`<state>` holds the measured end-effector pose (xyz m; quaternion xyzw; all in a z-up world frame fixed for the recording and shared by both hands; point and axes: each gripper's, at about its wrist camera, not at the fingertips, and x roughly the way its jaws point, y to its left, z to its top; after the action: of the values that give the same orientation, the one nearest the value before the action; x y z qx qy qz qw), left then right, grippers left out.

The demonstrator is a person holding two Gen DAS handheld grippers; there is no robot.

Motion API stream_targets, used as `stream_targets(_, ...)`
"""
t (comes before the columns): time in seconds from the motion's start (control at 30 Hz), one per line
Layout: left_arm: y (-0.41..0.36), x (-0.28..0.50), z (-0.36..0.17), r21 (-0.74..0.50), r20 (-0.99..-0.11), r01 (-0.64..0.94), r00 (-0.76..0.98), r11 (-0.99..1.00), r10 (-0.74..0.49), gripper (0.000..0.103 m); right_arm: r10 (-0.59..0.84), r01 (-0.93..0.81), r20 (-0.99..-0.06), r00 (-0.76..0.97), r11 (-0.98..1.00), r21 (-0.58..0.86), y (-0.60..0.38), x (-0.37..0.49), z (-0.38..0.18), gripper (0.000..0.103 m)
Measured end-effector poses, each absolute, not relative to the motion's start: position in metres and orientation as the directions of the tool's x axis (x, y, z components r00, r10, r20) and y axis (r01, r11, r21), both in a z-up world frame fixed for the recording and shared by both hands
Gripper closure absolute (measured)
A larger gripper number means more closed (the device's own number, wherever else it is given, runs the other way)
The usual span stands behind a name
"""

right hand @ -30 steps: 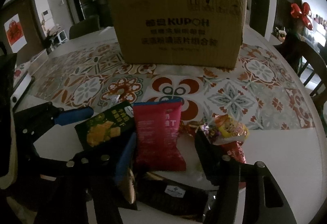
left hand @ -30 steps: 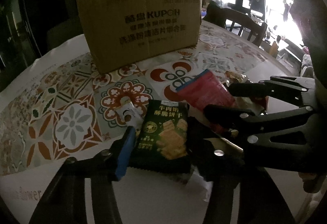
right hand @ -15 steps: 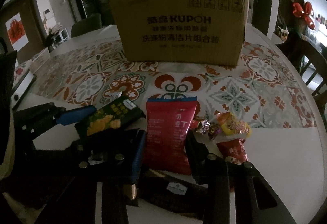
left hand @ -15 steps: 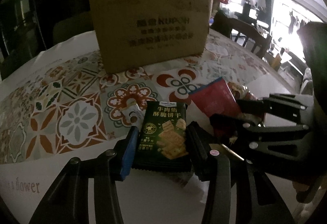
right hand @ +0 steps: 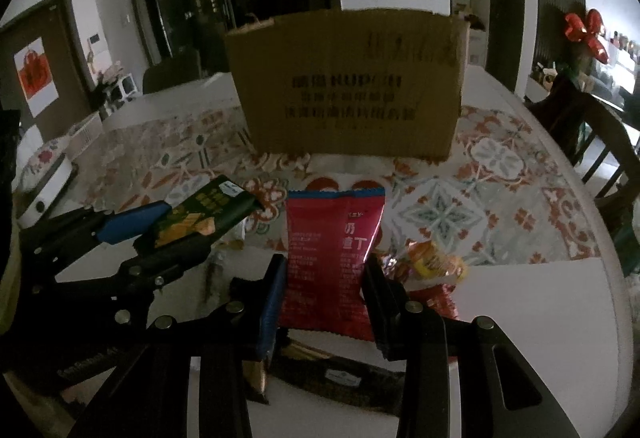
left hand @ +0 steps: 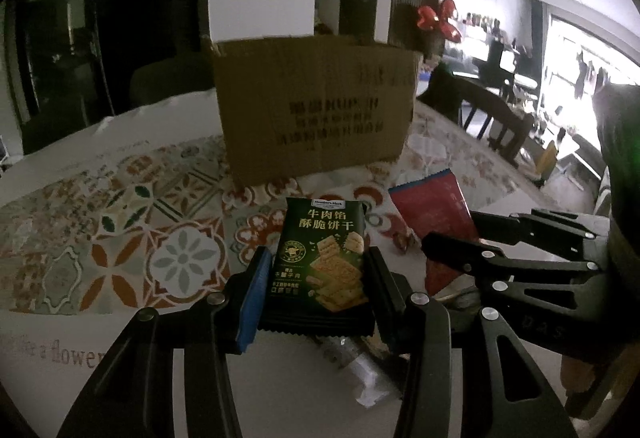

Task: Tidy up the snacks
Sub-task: 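Grasp the green cracker pack with the left tool while the right tool grasps the red bag, then lift both packets over the cardboard box and release them inside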

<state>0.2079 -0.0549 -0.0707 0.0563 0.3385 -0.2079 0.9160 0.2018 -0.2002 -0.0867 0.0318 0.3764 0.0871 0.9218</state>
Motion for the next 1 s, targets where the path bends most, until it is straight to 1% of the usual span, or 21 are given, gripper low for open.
stream_targets(0.37,-0.054,0.194,-0.022,-0.018,-0.52,0.393,0.782,0.919,-0.344,0.056,0.178,-0.135,-0.586,0.79,0.984,0.117,-0.207,0.187,-0.042,0.064)
stream_targets(0.5,-0.055,0.191,-0.005,-0.003,-0.479,0.385,0.809,0.923,-0.34,0.056,0.191,-0.14,-0.559,0.807,0.981,0.134,-0.21,0.186,-0.027,0.064)
stream_targets(0.7,-0.057,0.194,0.018,-0.002,-0.435,0.373,0.835,0.928,-0.337,0.056,0.187,-0.146,-0.5,0.846,0.982,0.119,-0.213,0.186,-0.002,0.064)
stream_targets(0.93,-0.059,0.21,0.037,-0.002,-0.388,0.365,0.858,0.931,-0.338,0.057,0.195,-0.15,-0.447,0.873,0.979,0.135,-0.219,0.199,0.019,0.064)
stream_targets(0.97,-0.06,0.213,0.04,0.0,-0.38,0.364,0.862,0.932,-0.336,0.058,0.197,-0.152,-0.44,0.876,0.979,0.137,-0.22,0.203,0.022,0.064)
stream_targets(1.0,-0.062,0.216,0.042,0.002,-0.372,0.362,0.866,0.932,-0.335,0.062,0.197,-0.152,-0.435,0.878,0.979,0.137,-0.221,0.206,0.024,0.064)
